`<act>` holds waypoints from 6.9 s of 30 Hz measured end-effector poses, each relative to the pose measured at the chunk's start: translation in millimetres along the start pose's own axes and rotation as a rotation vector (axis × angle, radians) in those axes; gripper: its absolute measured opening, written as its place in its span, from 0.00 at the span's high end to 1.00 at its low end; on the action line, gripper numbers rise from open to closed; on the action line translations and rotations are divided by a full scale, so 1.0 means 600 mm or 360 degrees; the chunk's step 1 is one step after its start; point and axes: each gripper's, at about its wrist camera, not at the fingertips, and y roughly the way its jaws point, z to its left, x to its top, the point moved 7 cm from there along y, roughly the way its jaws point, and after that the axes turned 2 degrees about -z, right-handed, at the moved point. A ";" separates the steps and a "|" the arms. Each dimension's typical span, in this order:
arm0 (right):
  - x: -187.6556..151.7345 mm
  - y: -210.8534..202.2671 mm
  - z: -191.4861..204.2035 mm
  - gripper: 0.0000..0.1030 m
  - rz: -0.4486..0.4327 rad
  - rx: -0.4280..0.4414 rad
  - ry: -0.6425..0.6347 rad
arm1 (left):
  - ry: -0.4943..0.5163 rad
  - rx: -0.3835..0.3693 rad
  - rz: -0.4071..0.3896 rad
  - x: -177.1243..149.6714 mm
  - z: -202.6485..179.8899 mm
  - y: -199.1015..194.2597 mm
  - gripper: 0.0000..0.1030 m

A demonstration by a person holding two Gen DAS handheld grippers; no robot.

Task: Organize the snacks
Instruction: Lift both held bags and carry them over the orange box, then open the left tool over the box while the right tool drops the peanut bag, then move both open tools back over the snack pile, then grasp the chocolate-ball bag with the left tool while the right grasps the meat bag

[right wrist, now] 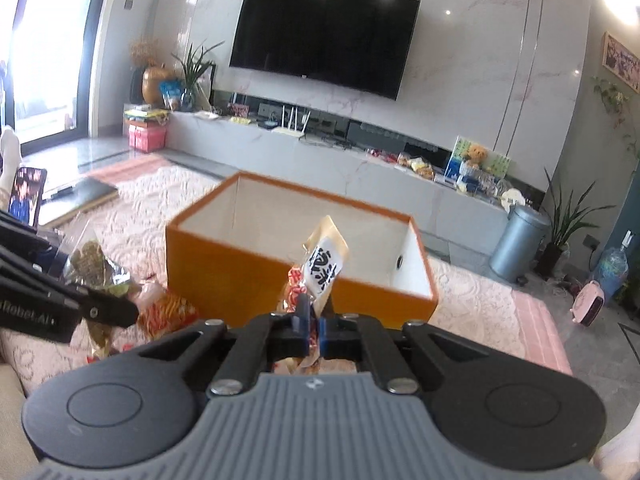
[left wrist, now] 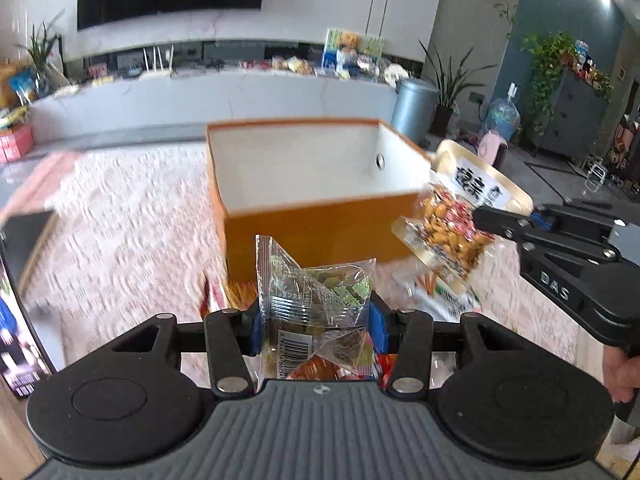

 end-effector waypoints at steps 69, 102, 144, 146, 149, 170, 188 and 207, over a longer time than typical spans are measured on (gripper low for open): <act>0.042 0.382 0.010 1.00 0.0643 0.0323 0.0464 | 0.0102 0.0315 0.0077 0.141 0.057 0.169 0.21; 0.096 0.174 -0.025 0.12 0.0318 -0.0057 0.0117 | 0.0071 0.0118 -0.0120 0.120 -0.030 -0.009 0.21; -0.183 0.004 0.059 0.06 0.0534 0.0064 0.0362 | -0.0199 0.0022 0.0345 -0.150 0.043 0.030 0.24; -0.181 0.007 0.058 0.06 0.0535 0.0058 0.0362 | -0.0184 0.0021 0.0343 -0.148 0.044 0.036 0.24; -0.179 0.013 0.057 0.06 0.0537 0.0061 0.0375 | -0.0172 0.0024 0.0363 -0.145 0.047 0.052 0.24; -0.163 0.043 0.074 0.23 0.0455 0.0168 0.0349 | -0.0301 0.0134 0.0411 -0.158 0.076 0.127 0.45; -0.129 0.110 0.151 0.19 0.0390 0.0311 0.0225 | -0.0383 0.0156 0.0346 -0.142 0.106 0.114 0.51; -0.152 0.165 0.199 0.42 0.0350 0.0169 -0.0022 | -0.0440 0.0113 0.0360 -0.151 0.118 0.129 0.51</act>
